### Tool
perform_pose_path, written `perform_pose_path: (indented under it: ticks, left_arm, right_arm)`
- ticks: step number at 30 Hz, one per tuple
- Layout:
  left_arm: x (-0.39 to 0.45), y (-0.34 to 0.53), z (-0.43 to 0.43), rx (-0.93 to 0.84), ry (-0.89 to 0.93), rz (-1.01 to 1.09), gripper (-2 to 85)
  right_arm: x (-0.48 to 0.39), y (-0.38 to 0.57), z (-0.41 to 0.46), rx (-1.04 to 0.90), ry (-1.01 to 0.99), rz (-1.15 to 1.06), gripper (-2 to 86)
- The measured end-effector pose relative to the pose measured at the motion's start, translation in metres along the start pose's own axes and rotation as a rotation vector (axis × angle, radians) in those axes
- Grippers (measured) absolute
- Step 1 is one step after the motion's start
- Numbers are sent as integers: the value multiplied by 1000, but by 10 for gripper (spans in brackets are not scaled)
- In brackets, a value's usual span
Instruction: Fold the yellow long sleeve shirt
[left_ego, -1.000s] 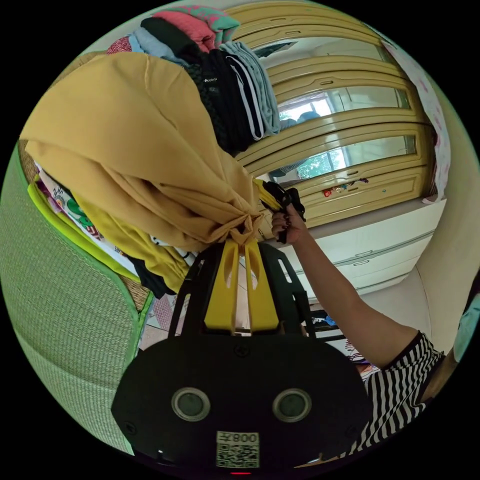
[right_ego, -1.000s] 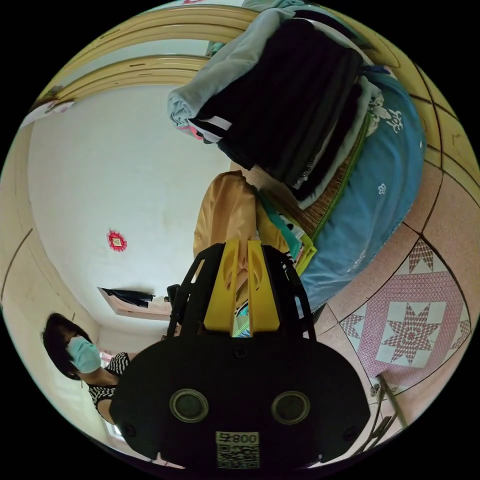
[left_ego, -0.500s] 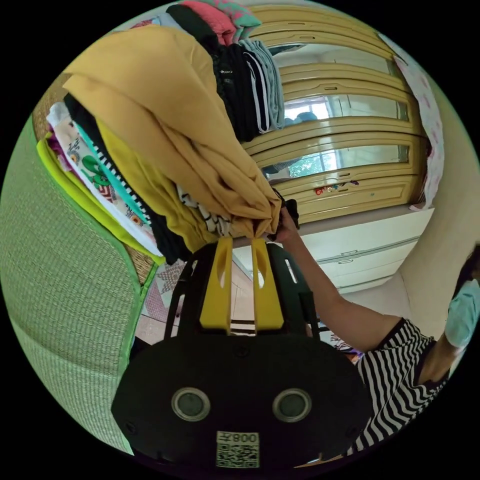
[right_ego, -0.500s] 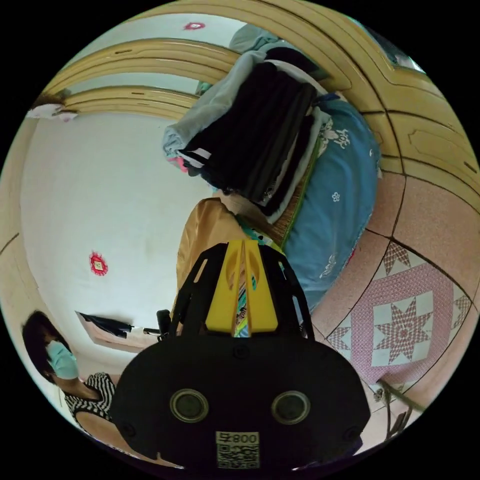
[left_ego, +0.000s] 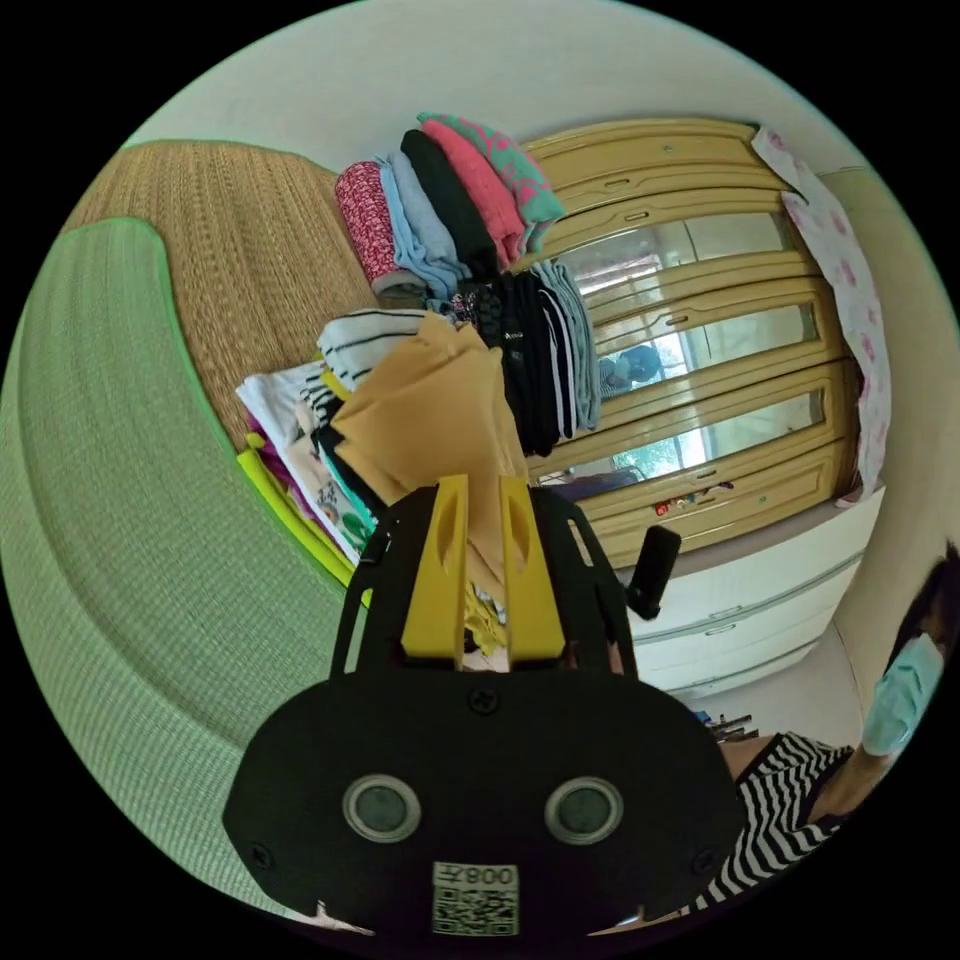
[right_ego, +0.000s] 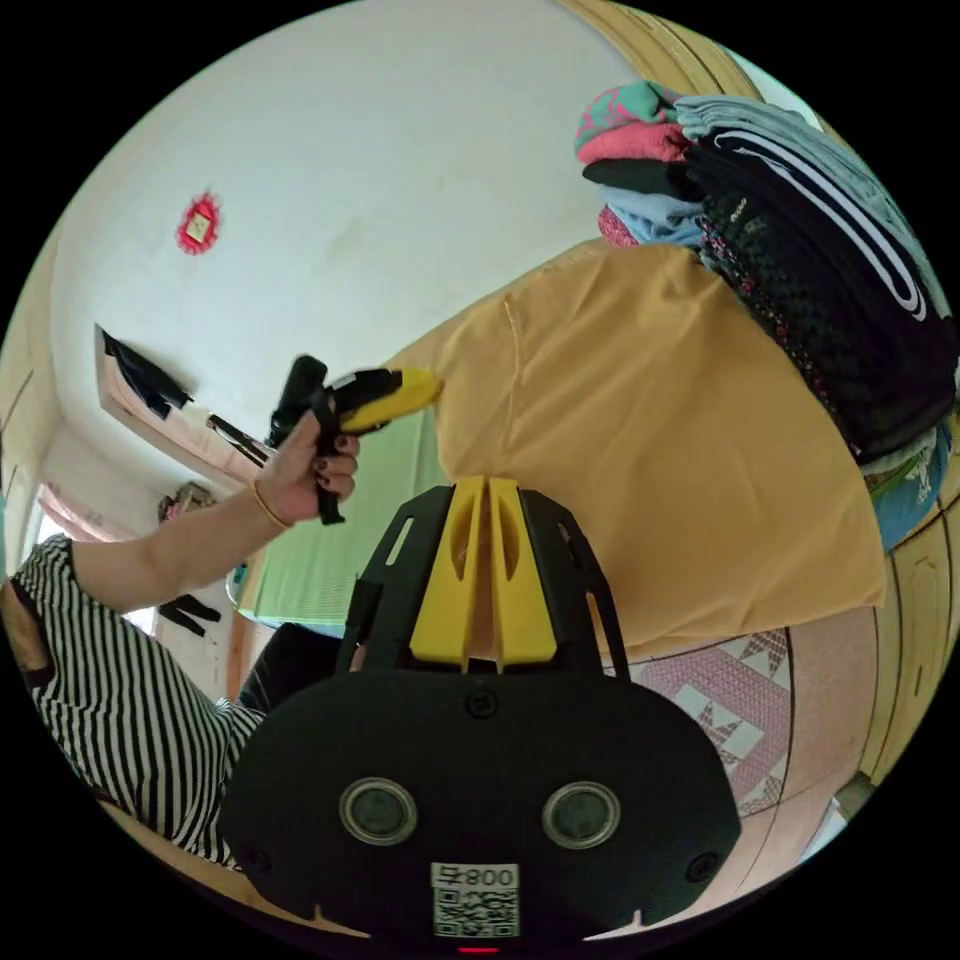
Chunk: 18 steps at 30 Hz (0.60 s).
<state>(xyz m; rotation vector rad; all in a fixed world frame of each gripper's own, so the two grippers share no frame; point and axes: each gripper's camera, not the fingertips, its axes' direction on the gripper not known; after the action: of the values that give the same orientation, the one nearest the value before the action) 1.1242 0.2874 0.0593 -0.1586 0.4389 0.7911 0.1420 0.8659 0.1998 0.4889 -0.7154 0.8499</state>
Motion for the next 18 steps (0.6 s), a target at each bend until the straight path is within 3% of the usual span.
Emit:
perform_pose_path:
  ticks: [6,13,18]
  left_arm:
    - [-28,13,0,-29,-21,-14,39]
    - [-36,58,-4,-41,0,109,33]
    - [-54,92,2,-73,-37,126,28]
  right_arm:
    - [-24,-37,-47,81,-13,27,1]
    - [-84,-35,-148,284,81,58,1]
    - [-96,-76,-166,211,51,116,1]
